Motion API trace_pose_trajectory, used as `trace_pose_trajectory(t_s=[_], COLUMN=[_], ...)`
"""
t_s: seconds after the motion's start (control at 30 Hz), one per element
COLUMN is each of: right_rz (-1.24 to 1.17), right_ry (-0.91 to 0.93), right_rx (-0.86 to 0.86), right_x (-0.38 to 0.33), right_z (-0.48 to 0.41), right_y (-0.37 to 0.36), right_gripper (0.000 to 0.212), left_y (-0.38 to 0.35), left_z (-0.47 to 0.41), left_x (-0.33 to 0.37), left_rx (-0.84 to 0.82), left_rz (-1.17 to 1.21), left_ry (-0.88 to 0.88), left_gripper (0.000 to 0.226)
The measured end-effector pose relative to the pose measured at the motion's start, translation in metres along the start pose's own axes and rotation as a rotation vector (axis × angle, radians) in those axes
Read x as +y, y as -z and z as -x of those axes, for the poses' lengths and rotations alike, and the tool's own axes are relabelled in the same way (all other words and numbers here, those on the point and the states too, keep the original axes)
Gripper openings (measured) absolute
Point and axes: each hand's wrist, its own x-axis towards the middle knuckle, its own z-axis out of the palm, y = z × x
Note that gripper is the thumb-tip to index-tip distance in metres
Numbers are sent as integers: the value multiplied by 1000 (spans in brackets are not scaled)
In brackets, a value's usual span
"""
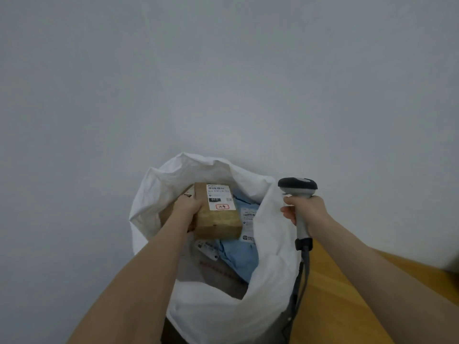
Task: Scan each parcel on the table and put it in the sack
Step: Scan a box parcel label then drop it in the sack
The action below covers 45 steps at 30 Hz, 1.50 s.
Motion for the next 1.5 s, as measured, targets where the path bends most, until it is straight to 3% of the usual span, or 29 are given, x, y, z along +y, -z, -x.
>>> trace_pose_trajectory(t_s=[0.07, 0.13, 0.23, 0.33, 0.4, 0.63, 0.93, 1.17, 1.33, 1.5], right_rz=[-20, -48, -104, -160, -207, -474, -509, -517, -481, -384], right_ry=[-20, -42, -85, -116, -130, -226, -179, -252, -279, -211], right_rx=[14, 38, 90, 134, 151, 146, 314, 567, 688, 788], right_x=[3, 7, 16, 23, 24, 25, 60, 107, 134, 136], right_z=[-5, -9, -11, -10, -7, 20, 82, 117, 121, 107], right_y=[2, 5, 16, 28, 36, 91, 272, 426, 499, 550], right_gripper=[10, 9, 7, 8, 8, 20, 16, 11, 17, 16], left_y=[-16, -30, -48, -57, -60, -118, -285, -420, -486, -545], left_z=[-10, -18, -17, -9, 1, 87, 262, 380, 410, 408], left_x=[2, 4, 6, 17, 31, 88, 77, 45, 40, 67], left_rx=[21, -60, -192, -107, -4, 15, -245, -507, -580, -500], left_rz=[38, 86, -147, -417, -541, -505, -570, -628, -665, -631], left_ry=[-53, -134, -198, -342, -466, -802, -953, -1003, -1030, -1131], left_gripper=[31, 38, 53, 42, 48, 44, 44, 47, 55, 59])
